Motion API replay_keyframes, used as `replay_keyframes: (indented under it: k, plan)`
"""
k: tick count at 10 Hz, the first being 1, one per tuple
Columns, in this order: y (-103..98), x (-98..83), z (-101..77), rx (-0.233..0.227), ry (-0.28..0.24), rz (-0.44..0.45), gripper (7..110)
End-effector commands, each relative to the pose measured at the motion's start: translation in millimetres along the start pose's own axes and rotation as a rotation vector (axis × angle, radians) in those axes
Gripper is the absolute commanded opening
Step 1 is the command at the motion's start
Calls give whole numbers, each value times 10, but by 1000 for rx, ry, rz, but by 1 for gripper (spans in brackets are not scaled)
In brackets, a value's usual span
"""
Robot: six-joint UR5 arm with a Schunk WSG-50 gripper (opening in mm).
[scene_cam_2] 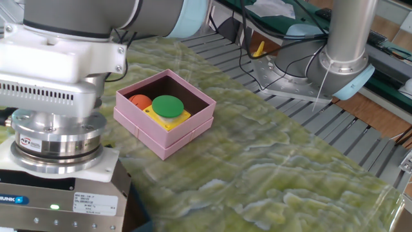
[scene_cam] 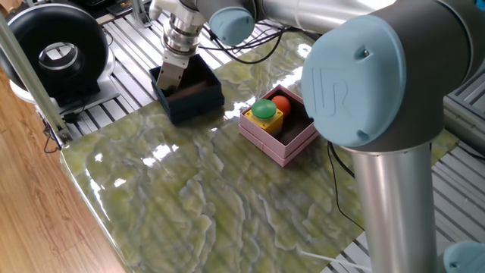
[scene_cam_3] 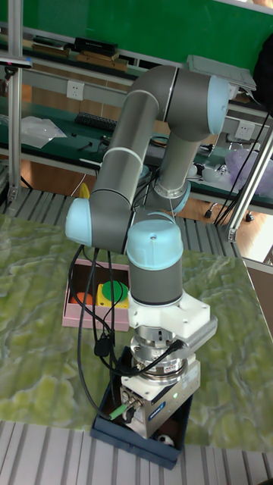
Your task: Move an object from one box to another
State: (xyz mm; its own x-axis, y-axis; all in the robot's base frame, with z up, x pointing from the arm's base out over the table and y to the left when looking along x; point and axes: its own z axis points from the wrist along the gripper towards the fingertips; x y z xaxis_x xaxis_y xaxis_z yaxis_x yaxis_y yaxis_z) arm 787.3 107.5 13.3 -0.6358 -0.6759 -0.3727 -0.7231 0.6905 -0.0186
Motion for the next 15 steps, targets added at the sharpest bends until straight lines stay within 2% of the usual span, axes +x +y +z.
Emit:
replay_keyframes:
  k: [1, 2, 3, 6, 9, 10, 15]
  plan:
    - [26, -24, 17, -4, -12, 16, 66]
    - [48, -31, 30, -5, -14, 29, 66]
    - [46, -34, 30, -4, -15, 35, 44]
    - [79, -48, 25, -17, -19, 52, 44]
    - [43, -38, 25, -2, -15, 61, 44]
    - [37, -33, 28, 2, -13, 64, 22]
    - [-40, 10, 41, 43, 5, 92, 22]
